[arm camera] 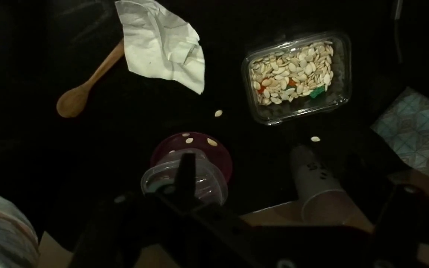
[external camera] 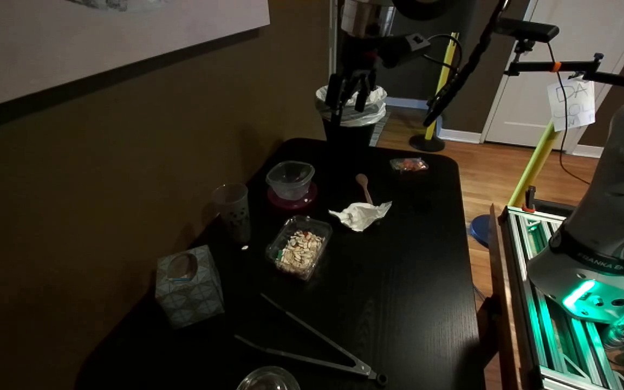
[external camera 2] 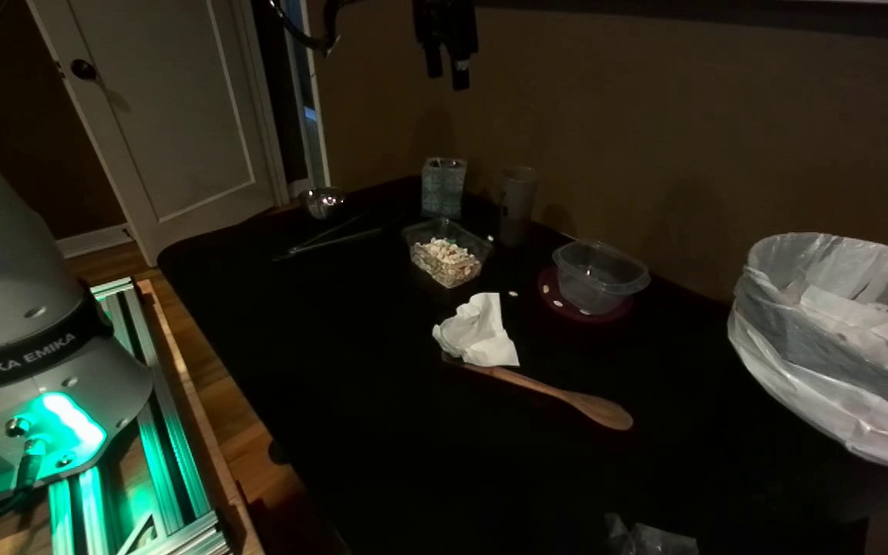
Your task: Put the wooden spoon inside the container
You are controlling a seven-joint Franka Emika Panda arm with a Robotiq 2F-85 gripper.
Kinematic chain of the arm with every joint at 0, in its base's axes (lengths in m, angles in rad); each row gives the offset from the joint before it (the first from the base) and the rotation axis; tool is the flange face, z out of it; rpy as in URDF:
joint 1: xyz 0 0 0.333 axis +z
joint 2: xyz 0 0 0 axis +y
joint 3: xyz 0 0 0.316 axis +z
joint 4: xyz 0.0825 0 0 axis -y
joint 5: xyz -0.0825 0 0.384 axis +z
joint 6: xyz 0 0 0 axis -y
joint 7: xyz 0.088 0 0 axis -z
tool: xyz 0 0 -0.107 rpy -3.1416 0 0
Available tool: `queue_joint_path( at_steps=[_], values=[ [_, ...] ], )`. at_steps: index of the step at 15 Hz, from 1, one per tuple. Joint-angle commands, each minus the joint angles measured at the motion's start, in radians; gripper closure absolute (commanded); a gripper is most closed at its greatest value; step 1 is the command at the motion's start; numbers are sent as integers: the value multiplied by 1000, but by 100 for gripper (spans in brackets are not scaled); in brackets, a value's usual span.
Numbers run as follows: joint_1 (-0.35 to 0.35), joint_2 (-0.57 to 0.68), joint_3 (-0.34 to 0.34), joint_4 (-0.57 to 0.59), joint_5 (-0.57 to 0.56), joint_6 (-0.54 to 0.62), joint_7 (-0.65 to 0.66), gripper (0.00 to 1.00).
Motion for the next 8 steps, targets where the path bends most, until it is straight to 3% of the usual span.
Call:
queue_joint_path(
  at_steps=[1, 8],
  values=[
    [-49, 104, -11, 36, -70, 37, 171, 0],
    [-119, 342, -138, 55, -213, 127, 447, 0]
  ],
)
